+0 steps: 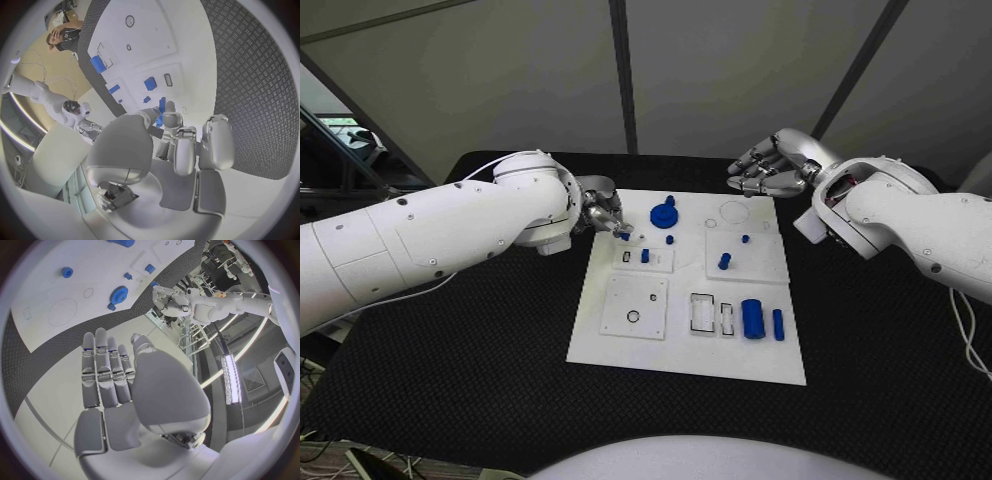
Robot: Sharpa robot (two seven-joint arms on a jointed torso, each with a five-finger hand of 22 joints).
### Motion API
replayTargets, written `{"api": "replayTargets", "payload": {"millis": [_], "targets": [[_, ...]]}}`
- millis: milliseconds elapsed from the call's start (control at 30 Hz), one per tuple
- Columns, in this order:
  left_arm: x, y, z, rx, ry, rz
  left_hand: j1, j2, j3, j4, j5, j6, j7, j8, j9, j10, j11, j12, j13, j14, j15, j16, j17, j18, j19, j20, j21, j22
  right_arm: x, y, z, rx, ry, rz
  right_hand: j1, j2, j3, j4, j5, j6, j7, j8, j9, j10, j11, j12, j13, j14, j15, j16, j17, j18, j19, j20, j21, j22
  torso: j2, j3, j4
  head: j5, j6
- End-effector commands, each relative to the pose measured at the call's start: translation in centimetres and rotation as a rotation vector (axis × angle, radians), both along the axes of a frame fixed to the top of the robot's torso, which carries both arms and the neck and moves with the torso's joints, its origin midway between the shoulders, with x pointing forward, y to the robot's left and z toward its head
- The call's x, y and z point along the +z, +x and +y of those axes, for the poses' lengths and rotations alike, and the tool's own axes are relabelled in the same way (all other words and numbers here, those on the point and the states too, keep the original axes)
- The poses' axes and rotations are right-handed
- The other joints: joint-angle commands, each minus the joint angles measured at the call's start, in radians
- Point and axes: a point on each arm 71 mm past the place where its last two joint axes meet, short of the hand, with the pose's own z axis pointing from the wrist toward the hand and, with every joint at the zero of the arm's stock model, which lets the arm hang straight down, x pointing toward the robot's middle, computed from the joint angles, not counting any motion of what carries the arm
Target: Assemble the parts on the task board
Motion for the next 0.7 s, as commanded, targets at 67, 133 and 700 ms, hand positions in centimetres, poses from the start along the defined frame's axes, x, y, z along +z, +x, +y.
{"api": "replayTargets", "payload": {"millis": [67, 133, 700], "targets": [[0.2, -0.2, -0.3, -0.031, 0.028, -0.072, -0.001, -0.014, 0.124, -0.112, 0.001, 0.006, -0.003, 0.004, 0.001, 0.015, -0.003, 0.003, 0.003, 0.103, -0.007, 0.005, 0.251, -0.011, 0.006, 0.001, 0.006, 0.061, 0.2, 0.0, 0.1, 0.01, 0.002, -0.008, -0.009, 0.005, 0.006, -0.001, 0.004, 0.001, 0.005, 0.006, 0.0, -0.008, 0.001, -0.002, -0.001, -0.004, 0.001, -0.005, -0.001, 0.011, 0.007, 0.0, -0.004, -0.001, 0.001, -0.0008, -0.0003, 0.001, -0.003], [0.2, -0.3, -0.4, -0.036, 0.033, -0.075, -0.001, -0.015, 0.127, -0.112, 0.001, 0.006, -0.003, 0.004, 0.002, 0.016, -0.003, 0.004, 0.003, 0.103, -0.007, 0.005, 0.251, -0.011, 0.007, 0.001, 0.006, 0.062, 0.2, 0.0, 0.1, 0.01, 0.002, -0.008, -0.009, 0.005, 0.006, -0.001, 0.004, 0.001, 0.005, 0.006, 0.0, -0.008, 0.001, -0.002, -0.001, -0.004, 0.001, -0.005, -0.001, 0.011, 0.007, 0.0, -0.004, -0.001, 0.001, -0.0007, -0.0004, 0.001, -0.003], [-1.2, -1.2, -0.6, -0.056, 0.074, -0.027, -0.006, -0.019, 0.143, -0.112, 0.001, 0.01, -0.004, 0.004, 0.002, 0.023, -0.004, 0.006, 0.008, 0.104, -0.008, 0.007, 0.253, -0.011, 0.008, 0.0, 0.008, 0.064, 0.2, 0.0, 0.2, 0.012, 0.002, -0.007, -0.009, 0.005, 0.006, -0.001, 0.004, 0.001, 0.005, 0.006, 0.0, -0.008, 0.001, -0.002, -0.001, -0.004, 0.001, -0.005, -0.001, 0.011, 0.007, 0.0, -0.004, -0.001, 0.001, -0.0007, -0.0001, 0.001, -0.012]]}}
